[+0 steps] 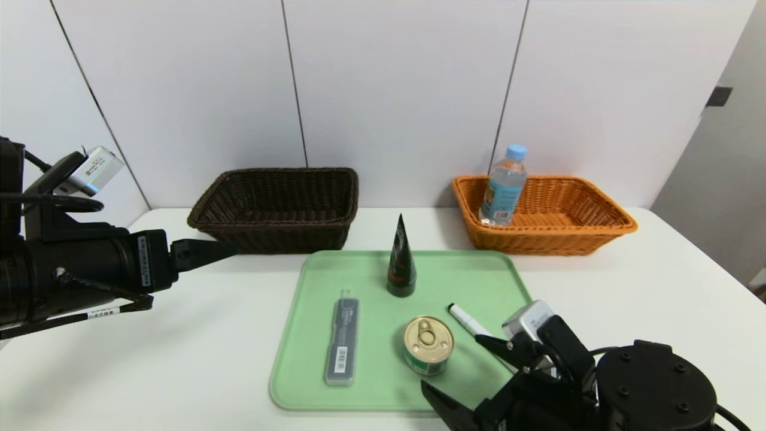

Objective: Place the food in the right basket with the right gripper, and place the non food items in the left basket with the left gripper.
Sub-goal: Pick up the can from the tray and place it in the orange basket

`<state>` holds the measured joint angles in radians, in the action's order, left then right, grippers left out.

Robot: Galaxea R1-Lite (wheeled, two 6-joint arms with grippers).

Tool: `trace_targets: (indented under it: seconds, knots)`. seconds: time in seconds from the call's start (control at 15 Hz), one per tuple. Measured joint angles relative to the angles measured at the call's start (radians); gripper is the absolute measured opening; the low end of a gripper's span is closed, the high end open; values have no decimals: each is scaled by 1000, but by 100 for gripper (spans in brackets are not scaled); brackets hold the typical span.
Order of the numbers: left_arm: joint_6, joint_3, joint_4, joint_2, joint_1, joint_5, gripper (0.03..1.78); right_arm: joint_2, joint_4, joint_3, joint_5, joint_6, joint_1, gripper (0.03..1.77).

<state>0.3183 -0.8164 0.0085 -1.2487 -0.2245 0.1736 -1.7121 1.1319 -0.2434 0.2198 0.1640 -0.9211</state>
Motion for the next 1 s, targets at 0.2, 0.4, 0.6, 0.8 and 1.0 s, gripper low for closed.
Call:
trace_targets:
  seconds: [0.2, 0.4, 0.6, 0.8, 1.0]
  knots:
    - [0, 2, 0, -4, 0, 0, 169, -89, 150, 12, 12, -16, 4, 170]
    - [1, 2, -1, -8, 1, 0, 169, -151, 227, 14, 21, -33, 4, 170]
    - [2, 2, -1, -13, 1, 0, 169, -190, 246, 5, 32, -37, 6, 170]
    - [2, 2, -1, -17, 1, 0, 169, -210, 248, -7, 33, -40, 6, 170]
    - [2, 0, -2, -25, 1, 0, 169, -223, 247, -23, 32, -44, 6, 170]
